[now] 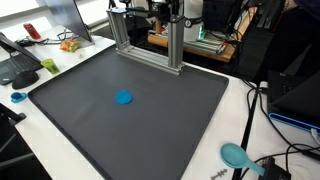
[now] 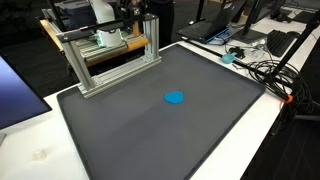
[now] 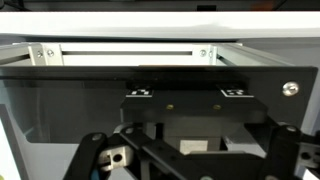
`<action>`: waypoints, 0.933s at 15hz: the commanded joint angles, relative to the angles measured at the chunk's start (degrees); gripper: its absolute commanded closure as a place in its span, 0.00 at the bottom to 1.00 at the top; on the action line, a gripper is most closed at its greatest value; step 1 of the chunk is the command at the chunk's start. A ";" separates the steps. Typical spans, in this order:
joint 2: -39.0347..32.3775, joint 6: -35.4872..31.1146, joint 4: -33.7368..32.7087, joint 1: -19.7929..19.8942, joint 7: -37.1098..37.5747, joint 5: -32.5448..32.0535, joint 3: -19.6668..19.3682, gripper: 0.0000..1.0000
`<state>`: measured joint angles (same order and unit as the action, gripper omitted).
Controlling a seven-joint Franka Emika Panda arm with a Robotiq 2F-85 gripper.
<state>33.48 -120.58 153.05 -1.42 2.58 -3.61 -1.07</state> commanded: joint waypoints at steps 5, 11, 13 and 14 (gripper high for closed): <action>2.68 -0.41 0.70 2.64 8.71 -3.43 6.05 0.00; 1.78 2.71 -2.04 5.83 18.28 -8.70 10.53 0.00; 1.65 3.31 -2.84 6.68 19.94 -11.58 11.78 0.00; 1.49 3.79 -3.35 6.68 20.06 -12.71 12.08 0.00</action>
<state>34.44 -119.23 151.24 3.88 20.31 -12.50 9.15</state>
